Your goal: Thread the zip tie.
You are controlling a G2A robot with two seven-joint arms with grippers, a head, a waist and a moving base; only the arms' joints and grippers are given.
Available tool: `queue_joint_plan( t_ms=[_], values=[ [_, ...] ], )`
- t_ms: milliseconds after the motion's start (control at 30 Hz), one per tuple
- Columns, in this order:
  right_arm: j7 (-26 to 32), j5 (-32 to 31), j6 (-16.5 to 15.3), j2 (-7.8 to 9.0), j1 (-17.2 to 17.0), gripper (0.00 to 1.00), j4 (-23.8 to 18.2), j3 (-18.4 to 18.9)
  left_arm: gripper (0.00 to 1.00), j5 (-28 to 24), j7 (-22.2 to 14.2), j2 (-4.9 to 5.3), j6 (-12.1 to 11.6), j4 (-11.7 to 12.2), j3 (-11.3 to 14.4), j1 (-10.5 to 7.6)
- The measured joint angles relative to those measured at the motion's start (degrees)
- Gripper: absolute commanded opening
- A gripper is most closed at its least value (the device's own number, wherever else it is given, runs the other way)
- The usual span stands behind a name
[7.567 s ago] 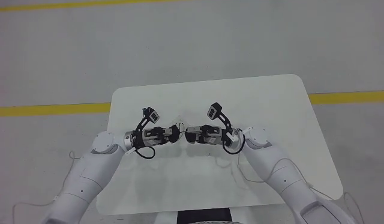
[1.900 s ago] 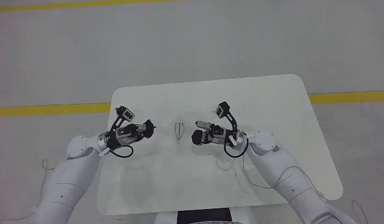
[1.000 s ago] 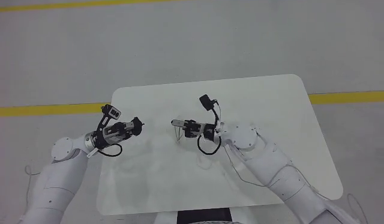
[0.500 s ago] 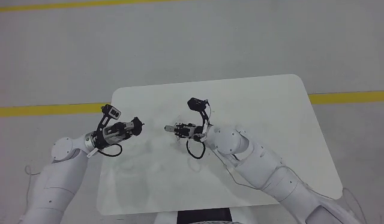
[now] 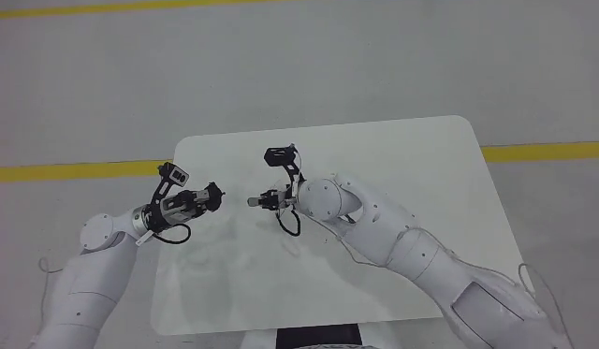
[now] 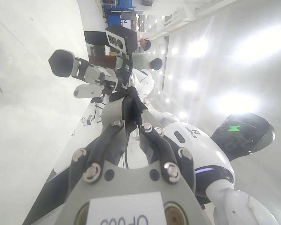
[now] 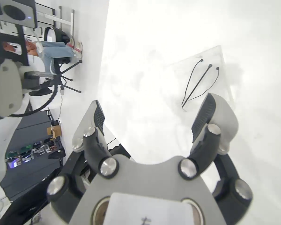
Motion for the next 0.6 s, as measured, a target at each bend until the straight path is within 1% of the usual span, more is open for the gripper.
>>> queue_joint_plan(
  t_ms=[67,100,300,400,533,600],
  values=[
    [1.0,-1.6,0.0,-1.29,0.7,1.00,1.8,-0.4,0.00,0.0,0.0,0.00,0.0,0.0,0.0,0.00],
    [1.4,-2.3,0.0,-1.66,0.9,1.00,2.3,-0.5,0.00,0.0,0.0,0.00,0.0,0.0,0.0,0.00],
    [1.4,-2.2,0.0,-1.62,0.9,1.00,2.2,-0.5,0.00,0.0,0.0,0.00,0.0,0.0,0.0,0.00],
    [1.6,-2.7,-0.3,-1.77,0.5,1.00,2.1,-1.1,0.00,0.0,0.0,0.00,0.0,0.0,0.0,0.00],
    [3.6,-3.7,0.0,-2.78,2.0,1.00,3.5,-1.9,0.00,0.0,0.0,0.00,0.0,0.0,0.0,0.00],
    [4.6,-3.6,0.0,-3.65,2.9,1.00,5.4,-2.1,0.00,0.0,0.0,0.00,0.0,0.0,0.0,0.00]
  ],
)
